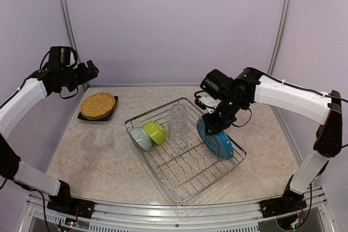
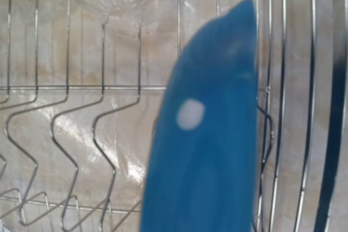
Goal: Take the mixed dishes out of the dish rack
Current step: Grab the plate from the dish rack, then pass from the right arm to the left
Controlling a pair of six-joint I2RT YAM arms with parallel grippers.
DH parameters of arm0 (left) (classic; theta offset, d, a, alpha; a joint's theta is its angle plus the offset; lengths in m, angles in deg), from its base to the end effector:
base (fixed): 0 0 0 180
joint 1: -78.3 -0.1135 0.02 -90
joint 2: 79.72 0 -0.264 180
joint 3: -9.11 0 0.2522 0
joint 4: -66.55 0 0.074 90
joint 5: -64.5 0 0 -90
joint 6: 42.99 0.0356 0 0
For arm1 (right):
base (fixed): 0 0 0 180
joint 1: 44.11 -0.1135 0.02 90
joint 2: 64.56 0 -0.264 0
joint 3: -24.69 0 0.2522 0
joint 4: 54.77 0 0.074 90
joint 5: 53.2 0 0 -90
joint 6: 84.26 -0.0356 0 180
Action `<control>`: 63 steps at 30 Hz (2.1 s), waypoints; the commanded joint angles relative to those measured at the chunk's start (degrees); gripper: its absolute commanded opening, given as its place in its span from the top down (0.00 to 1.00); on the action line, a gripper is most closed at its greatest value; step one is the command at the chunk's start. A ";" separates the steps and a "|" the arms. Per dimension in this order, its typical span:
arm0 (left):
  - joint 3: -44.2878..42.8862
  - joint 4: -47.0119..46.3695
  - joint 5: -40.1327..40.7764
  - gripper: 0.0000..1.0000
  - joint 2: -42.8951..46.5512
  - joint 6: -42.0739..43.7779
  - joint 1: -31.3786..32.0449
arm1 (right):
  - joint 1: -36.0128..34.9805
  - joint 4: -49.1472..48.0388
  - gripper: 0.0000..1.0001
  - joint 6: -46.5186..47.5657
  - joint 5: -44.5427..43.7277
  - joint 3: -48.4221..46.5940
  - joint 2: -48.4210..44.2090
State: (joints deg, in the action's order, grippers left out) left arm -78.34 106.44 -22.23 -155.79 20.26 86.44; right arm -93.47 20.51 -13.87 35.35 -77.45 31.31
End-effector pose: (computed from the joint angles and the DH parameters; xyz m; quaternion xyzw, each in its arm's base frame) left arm 0.2972 -0.0405 0.3672 -0.1533 0.8454 -0.1298 0.4949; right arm 0.2201 0.2551 0.3013 -0.2502 0.9508 0.0929 0.1572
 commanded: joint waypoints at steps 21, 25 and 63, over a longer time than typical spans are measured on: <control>-2.56 0.75 -1.91 0.01 0.55 -0.62 0.56 | 0.58 5.92 0.94 -0.16 6.81 -19.88 -2.97; -2.60 1.06 -1.45 0.01 1.48 -0.59 0.65 | 0.58 4.92 0.94 0.82 9.60 -21.74 -3.44; -17.72 16.28 -16.40 0.01 -2.85 -1.93 6.79 | -24.65 1.64 1.00 26.76 -52.71 -28.34 11.36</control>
State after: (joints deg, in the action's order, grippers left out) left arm -93.66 122.00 -36.24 -156.97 17.66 91.60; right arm -114.69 29.25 7.81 -7.03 -109.62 42.07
